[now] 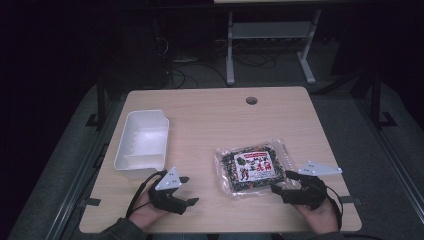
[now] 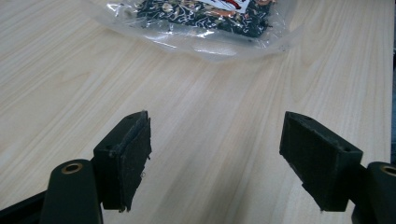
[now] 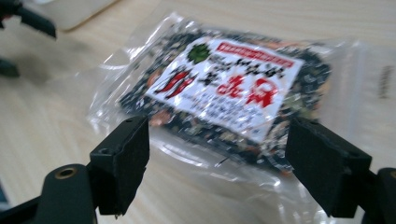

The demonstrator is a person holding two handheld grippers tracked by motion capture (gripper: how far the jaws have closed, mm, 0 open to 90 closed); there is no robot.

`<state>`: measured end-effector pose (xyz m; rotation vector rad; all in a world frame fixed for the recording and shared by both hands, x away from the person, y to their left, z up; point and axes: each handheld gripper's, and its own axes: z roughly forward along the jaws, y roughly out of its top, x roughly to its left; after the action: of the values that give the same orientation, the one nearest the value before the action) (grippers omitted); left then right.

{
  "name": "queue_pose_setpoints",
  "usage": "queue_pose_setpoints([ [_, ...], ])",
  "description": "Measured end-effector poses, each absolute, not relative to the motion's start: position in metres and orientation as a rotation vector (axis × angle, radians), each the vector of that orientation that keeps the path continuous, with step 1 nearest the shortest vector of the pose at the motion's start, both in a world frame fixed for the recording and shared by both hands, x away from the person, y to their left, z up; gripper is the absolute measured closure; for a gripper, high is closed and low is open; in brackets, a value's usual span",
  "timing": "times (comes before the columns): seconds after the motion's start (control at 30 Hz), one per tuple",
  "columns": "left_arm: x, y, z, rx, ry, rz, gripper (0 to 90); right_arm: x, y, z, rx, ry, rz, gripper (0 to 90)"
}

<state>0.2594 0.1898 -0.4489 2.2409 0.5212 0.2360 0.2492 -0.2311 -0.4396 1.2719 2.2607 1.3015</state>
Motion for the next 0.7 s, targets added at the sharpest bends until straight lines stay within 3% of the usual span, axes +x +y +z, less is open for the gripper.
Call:
queue_pose_setpoints([
  [0.7,0.262,0.188,-0.452,2.266,0.507,0.225,24.3,0.285,-0.286,-0.438,1.597,2.065,1.285,21.4],
])
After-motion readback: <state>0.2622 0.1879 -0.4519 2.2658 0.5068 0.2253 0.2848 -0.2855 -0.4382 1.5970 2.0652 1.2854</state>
